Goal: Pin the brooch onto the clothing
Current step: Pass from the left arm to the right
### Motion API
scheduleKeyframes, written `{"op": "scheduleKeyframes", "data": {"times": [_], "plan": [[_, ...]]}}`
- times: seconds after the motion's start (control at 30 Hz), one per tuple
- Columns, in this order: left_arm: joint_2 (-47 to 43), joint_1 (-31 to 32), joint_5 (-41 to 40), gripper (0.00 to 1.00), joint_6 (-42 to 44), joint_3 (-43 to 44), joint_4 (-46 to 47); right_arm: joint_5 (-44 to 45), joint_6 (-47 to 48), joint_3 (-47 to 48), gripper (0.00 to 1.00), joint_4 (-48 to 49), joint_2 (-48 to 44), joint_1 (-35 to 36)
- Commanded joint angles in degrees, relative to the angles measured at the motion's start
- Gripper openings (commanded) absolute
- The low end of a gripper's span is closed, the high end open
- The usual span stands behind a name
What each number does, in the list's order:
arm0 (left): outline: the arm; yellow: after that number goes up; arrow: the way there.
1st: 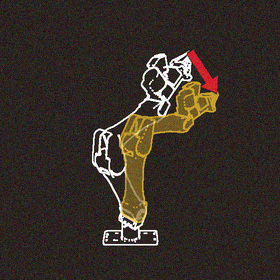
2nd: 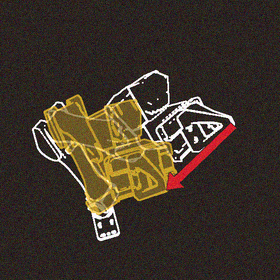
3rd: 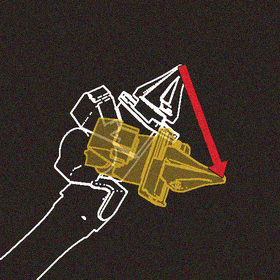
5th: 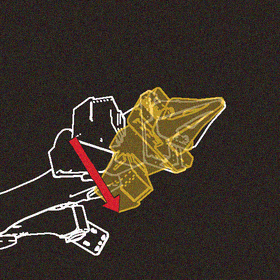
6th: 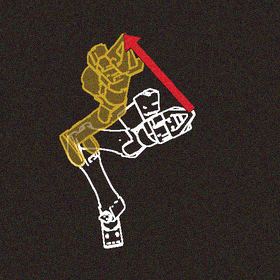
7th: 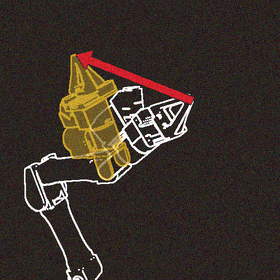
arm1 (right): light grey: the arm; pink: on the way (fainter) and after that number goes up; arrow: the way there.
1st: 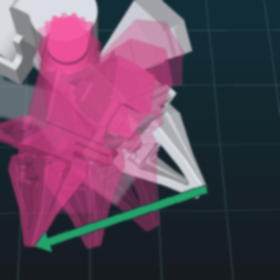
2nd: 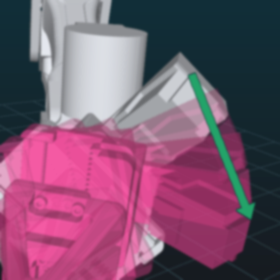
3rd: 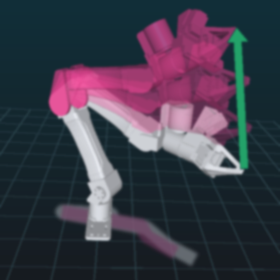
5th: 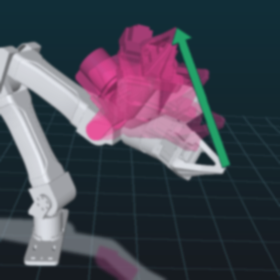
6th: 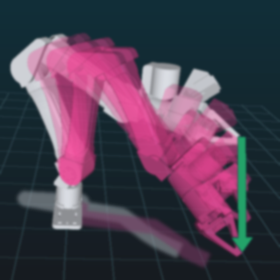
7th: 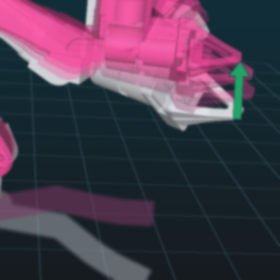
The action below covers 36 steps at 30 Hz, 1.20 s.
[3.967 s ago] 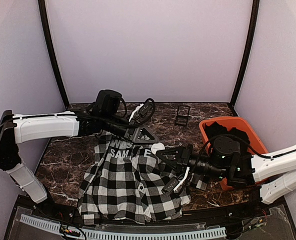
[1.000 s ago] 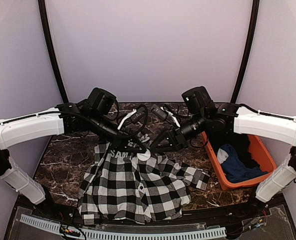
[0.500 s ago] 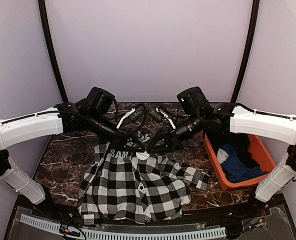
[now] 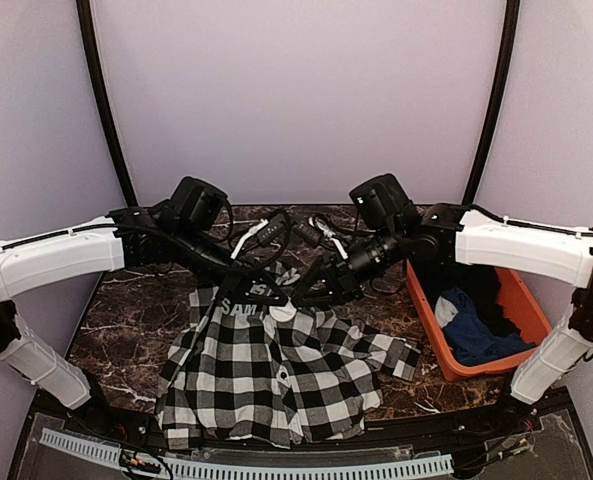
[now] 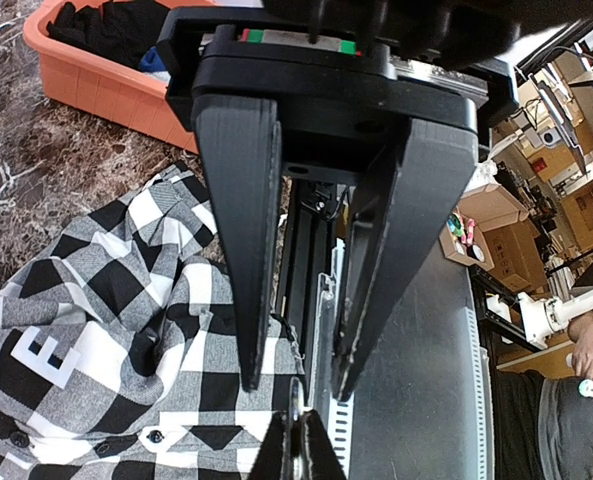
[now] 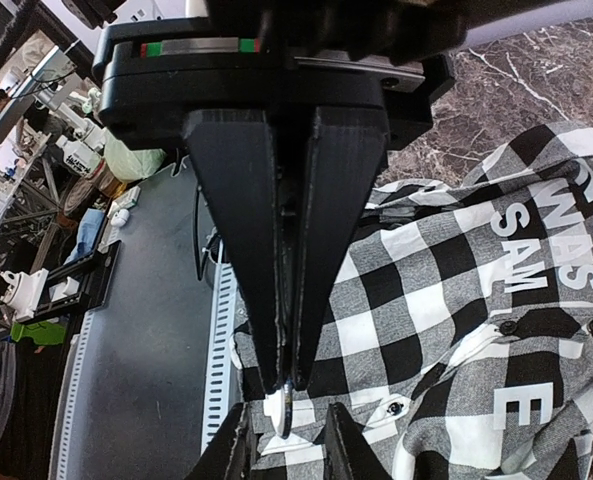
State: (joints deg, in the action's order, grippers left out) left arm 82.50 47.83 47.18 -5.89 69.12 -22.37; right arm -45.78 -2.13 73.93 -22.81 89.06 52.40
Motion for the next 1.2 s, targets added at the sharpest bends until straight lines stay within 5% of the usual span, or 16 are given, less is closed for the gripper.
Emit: {"op": "scheduleKeyframes", "data": {"times": [0.0, 0.53, 1.17], "plan": [[-2.51, 0.94, 1.91, 0.01, 1.12, -0.64, 3.23, 4.12, -0.51, 0.96, 0.25, -2.11, 2.13, 0.6], [-5.72, 0.87, -2.81, 0.01, -0.12, -3.41, 8.35, -0.72, -4.94, -6.98, 0.34, 9.91, -3.96, -1.41], [-4.16, 0.93, -2.12, 0.01, -1.31, -3.08, 8.4, -5.09, -8.21, -7.9, 0.32, 15.78, -5.18, -1.95]]}}
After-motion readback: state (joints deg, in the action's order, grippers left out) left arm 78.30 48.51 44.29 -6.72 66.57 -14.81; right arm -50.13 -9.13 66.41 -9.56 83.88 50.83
